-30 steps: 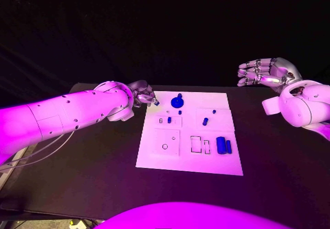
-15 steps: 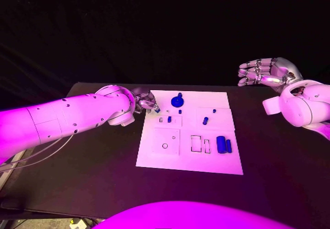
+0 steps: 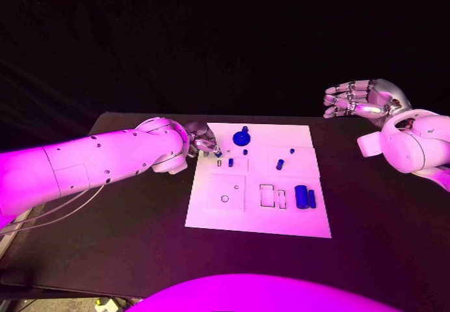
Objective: Assemble the parts on the task board
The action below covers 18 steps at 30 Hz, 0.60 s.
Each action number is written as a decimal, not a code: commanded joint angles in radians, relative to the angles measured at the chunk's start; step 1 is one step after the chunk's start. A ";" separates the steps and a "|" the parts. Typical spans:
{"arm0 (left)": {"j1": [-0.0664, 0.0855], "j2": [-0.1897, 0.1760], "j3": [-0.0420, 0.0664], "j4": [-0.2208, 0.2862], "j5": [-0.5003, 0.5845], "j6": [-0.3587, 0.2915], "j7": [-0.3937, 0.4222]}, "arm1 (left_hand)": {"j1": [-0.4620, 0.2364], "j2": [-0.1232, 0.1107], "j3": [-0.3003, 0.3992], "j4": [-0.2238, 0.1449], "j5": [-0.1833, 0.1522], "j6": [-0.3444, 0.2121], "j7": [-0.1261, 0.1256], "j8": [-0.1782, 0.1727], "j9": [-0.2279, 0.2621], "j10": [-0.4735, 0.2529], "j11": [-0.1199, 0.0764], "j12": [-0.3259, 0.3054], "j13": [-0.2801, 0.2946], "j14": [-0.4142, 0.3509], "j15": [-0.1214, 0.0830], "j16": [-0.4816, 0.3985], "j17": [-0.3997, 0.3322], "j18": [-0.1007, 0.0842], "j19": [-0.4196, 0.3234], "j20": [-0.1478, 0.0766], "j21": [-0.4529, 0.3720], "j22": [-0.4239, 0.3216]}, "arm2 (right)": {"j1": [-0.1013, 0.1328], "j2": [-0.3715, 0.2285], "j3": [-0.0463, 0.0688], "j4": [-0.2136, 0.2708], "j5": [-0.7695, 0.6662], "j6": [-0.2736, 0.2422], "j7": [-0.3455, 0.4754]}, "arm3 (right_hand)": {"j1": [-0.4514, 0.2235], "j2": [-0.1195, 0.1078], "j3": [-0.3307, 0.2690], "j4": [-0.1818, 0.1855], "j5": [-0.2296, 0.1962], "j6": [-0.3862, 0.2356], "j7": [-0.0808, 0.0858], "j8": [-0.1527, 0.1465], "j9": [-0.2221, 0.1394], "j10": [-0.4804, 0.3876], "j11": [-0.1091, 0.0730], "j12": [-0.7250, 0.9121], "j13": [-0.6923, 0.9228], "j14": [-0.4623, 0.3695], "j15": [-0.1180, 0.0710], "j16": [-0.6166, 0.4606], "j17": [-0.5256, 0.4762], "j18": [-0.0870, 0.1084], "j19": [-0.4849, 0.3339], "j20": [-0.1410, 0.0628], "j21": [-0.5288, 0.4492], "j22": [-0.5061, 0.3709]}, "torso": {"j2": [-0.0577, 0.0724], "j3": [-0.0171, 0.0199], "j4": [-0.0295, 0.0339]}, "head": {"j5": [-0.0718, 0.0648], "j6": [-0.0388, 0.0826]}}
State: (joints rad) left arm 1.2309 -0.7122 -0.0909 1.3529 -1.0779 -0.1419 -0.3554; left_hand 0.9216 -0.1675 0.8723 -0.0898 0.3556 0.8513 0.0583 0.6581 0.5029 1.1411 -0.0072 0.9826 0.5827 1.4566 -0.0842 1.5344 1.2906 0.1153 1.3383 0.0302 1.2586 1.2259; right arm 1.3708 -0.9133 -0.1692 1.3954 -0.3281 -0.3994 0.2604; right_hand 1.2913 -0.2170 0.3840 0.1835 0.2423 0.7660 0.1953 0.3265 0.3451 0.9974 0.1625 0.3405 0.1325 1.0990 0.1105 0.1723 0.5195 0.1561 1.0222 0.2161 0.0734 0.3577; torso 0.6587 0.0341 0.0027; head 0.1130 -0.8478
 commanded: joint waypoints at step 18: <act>0.000 0.037 -0.001 -0.019 -0.065 0.079 -0.075 | -0.018 0.057 0.064 0.009 0.047 0.122 -0.039 0.162 0.096 0.118 -0.039 0.048 0.065 0.102 -0.009 0.024 0.236 -0.029 0.020 -0.009 0.032 0.035 | -0.001 0.001 0.000 0.003 0.000 0.003 0.001 | 0.005 0.013 0.022 0.001 0.017 0.009 0.030 -0.014 -0.006 0.016 -0.005 -0.010 -0.010 0.011 -0.004 -0.013 -0.007 0.027 0.015 0.001 -0.005 -0.009 | 0.001 0.0001 0.0006 | -0.005 -0.013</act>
State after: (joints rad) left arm 1.2307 -0.6787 -0.0926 1.3341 -1.1389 -0.0672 -0.4260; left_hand 0.9047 -0.1556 0.8723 -0.0895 0.3556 0.8525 0.0568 0.6636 0.5029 1.1987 -0.0242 1.0108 0.6279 1.4594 -0.0872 1.5377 1.2906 0.1152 1.3421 0.0268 1.2738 1.2388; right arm 1.3703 -0.9132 -0.1695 1.3965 -0.3281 -0.3991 0.2599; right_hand 1.2913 -0.2170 0.3840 0.1835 0.2424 0.7660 0.1952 0.3265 0.3450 1.0030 0.1613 0.3405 0.1309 1.0991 0.1106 0.1723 0.5183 0.1561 1.0222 0.2161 0.0734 0.3530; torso 0.6605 0.0347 0.0025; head 0.1080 -0.8599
